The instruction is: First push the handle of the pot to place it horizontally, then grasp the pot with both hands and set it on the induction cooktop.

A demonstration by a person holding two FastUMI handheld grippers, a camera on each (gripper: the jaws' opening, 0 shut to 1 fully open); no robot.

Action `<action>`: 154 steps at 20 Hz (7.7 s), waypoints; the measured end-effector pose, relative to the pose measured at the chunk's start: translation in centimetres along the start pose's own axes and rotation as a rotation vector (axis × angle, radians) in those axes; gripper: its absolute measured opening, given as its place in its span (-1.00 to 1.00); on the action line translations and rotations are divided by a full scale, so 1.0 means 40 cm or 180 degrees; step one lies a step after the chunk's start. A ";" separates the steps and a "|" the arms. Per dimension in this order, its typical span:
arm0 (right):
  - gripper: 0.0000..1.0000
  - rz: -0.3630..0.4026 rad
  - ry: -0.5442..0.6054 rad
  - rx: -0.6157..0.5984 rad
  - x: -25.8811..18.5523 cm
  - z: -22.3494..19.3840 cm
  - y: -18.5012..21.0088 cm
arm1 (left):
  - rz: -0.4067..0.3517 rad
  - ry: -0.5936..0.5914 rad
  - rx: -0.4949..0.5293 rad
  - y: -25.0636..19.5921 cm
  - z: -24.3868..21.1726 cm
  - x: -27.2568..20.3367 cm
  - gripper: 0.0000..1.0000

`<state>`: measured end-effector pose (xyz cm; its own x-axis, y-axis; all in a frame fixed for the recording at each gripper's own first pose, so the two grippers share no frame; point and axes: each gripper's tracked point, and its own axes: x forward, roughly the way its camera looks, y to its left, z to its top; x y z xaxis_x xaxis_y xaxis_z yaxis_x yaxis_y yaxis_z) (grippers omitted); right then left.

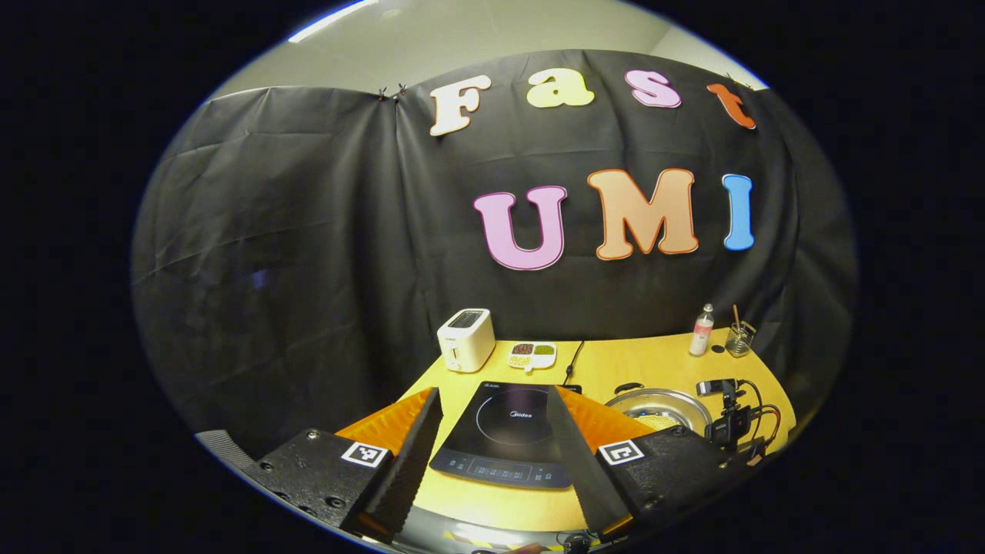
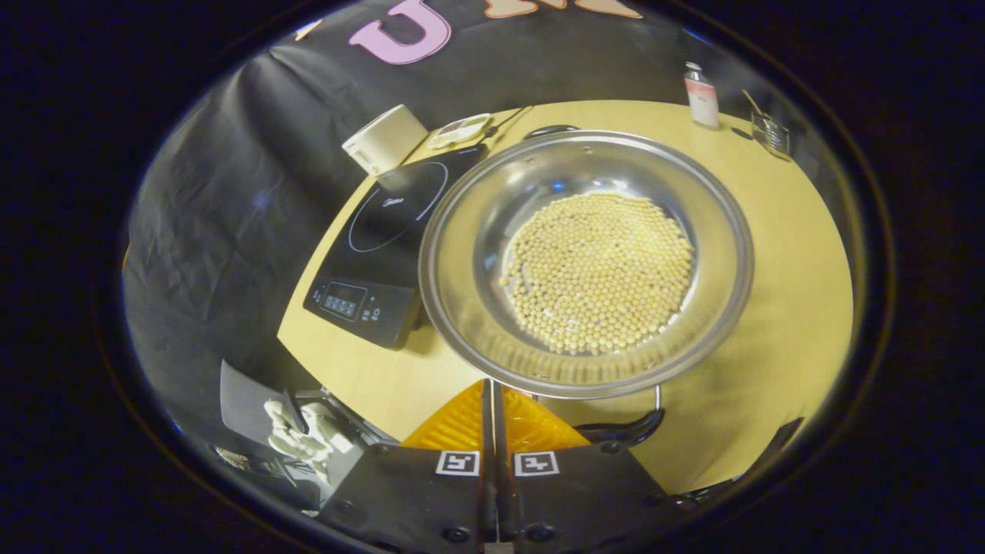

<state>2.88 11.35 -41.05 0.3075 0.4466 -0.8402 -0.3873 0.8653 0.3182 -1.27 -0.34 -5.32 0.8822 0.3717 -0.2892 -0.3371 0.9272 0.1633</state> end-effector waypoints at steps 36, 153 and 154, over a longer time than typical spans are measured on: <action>-0.95 -0.0788 -0.0208 0.0260 -0.074 0.176 -0.442 | -0.0069 0.0074 -0.0229 -0.073 -0.042 0.037 0.69; 0.93 -0.0923 -0.0273 0.0992 -0.008 0.279 -0.536 | -0.1392 0.1810 0.0512 0.271 -0.566 0.894 0.68; 1.00 -0.0907 -0.0327 0.1014 -0.014 0.283 -0.539 | -0.1366 0.1769 0.0490 0.278 -0.556 0.891 0.68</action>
<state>20.88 -4.98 -42.46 0.4544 0.1861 -0.8711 0.0080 0.9770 0.2130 19.12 24.26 -34.78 0.6149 -0.0174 -0.7884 0.0882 0.9950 0.0468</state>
